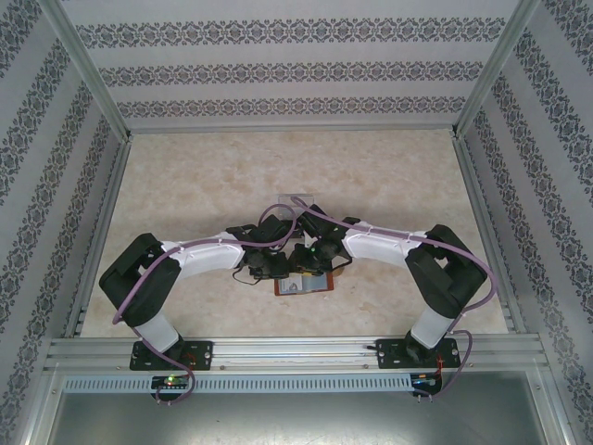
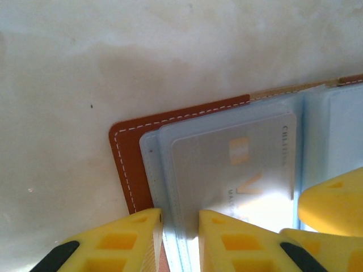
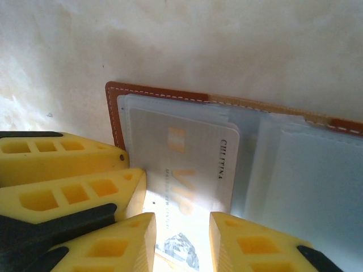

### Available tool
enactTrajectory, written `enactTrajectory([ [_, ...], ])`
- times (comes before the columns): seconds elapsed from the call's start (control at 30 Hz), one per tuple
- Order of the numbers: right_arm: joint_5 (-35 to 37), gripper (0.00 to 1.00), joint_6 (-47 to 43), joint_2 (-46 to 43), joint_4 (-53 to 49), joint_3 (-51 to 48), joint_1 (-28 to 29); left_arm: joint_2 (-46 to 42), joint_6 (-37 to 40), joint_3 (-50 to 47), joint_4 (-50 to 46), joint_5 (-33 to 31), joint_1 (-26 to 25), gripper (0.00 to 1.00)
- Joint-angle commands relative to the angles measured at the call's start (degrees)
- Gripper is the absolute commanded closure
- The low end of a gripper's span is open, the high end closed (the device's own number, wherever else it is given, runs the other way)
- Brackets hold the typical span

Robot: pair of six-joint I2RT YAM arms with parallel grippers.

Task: Take the credit cards out of the card holder

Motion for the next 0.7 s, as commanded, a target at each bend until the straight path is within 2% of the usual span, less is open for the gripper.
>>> enactTrajectory([
  [0.0,0.5,0.72,1.0,3.1,3.6,-1.9,0.6,1.1,1.1,-1.2,-1.6,-0.7,-0.7,0.76],
  [0.1,1.1,0.76,1.0,3.2,3.3,-2.2,0.6,1.1,1.0,-1.2,-1.6,-0.7,-0.7,0.76],
  [0.23,2.0,0.76,0.7,3.1,3.0,-2.3,0.6,1.1,1.0,-1.1,-1.6,-0.7,-0.7,0.76],
  [0.53,5.5,0.72,-0.6,3.1,-0.3,-2.3,0.6,0.6,0.9,-1.0,-1.8,-0.7,-0.7,0.75],
  [0.67,6.8,0.72,-1.1,2.7,-1.6,-2.2,0.7,0.3,0.9,-0.9,-2.0,-0.8,-0.8,0.70],
])
